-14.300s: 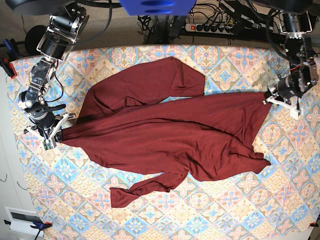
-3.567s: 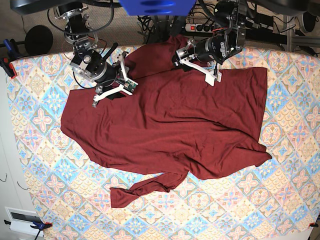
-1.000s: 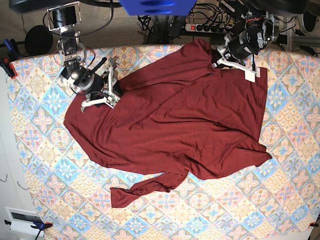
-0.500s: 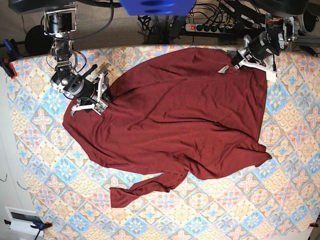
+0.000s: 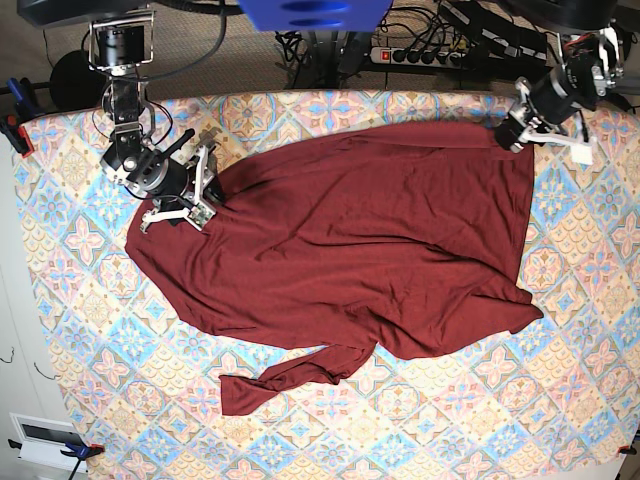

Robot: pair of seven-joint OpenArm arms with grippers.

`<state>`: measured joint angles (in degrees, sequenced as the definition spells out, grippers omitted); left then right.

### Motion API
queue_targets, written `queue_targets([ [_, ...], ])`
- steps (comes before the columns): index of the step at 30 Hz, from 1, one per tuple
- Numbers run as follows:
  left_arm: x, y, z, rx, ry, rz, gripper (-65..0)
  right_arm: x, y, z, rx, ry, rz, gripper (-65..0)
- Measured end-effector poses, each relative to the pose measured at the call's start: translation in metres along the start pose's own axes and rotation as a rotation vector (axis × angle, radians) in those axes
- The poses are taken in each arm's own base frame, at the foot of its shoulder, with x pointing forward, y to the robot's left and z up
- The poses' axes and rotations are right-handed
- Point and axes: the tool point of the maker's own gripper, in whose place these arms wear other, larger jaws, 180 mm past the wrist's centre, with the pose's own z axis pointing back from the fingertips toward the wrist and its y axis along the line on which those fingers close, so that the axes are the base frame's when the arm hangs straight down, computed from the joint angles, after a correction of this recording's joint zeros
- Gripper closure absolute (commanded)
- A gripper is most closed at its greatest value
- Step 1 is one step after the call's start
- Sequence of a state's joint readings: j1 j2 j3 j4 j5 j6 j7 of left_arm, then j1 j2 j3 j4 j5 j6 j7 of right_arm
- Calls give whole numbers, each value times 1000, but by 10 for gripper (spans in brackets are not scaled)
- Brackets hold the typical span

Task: Layout the t-shirt on the table in an organized manner, then fold the t-shirt properly
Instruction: 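Pull the collar end apart, grippers moving away from each other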

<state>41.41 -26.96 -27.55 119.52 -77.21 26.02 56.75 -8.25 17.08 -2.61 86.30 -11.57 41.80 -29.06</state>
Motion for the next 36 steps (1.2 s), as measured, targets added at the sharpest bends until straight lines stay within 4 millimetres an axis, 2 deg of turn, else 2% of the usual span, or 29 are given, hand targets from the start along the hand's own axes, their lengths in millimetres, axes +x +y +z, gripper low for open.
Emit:
queue_targets([
  [5, 26, -16, 20, -124, -82, -77, 0, -15, -23, 10, -79, 67, 1, -202],
  [8, 30, -29, 29, -206, -94, -131, 0, -22, -38, 23, -150, 159, 64, -202],
  [13, 30, -33, 29, -223, -99, -150, 0, -37, -52, 45, -218, 261, 92, -202],
  [16, 31, -29, 28, -215, -101, -143, 0, -9, -60, 56, -238, 126, 24, -202],
  [18, 31, -28, 28, -212, -101, -143, 0, 1, -66, 66, -259, 60, -19, -202],
  [21, 31, -29, 28, -214, -100, -144, 0, -11, -72, 74, -276, 82, -54, -203],
  [24, 30, -29, 28, -214, -98, -142, 0, -26, -87, 80, -317, 102, -105, -204],
  [27, 19, -30, 23, -219, -50, -147, 0, -44, -93, 82, -328, 136, -150, -204],
  [30, 5, -30, 21, -222, 10, -142, 0, -50, -90, 82, -322, 150, -157, -206],
  [34, -3, -35, 17, -249, 37, -122, 0, -59, -90, 73, -300, 165, -195, -207],
  [36, 1, -42, 16, -273, 16, -113, 0, -66, -95, 68, -298, 209, -222, -207],
])
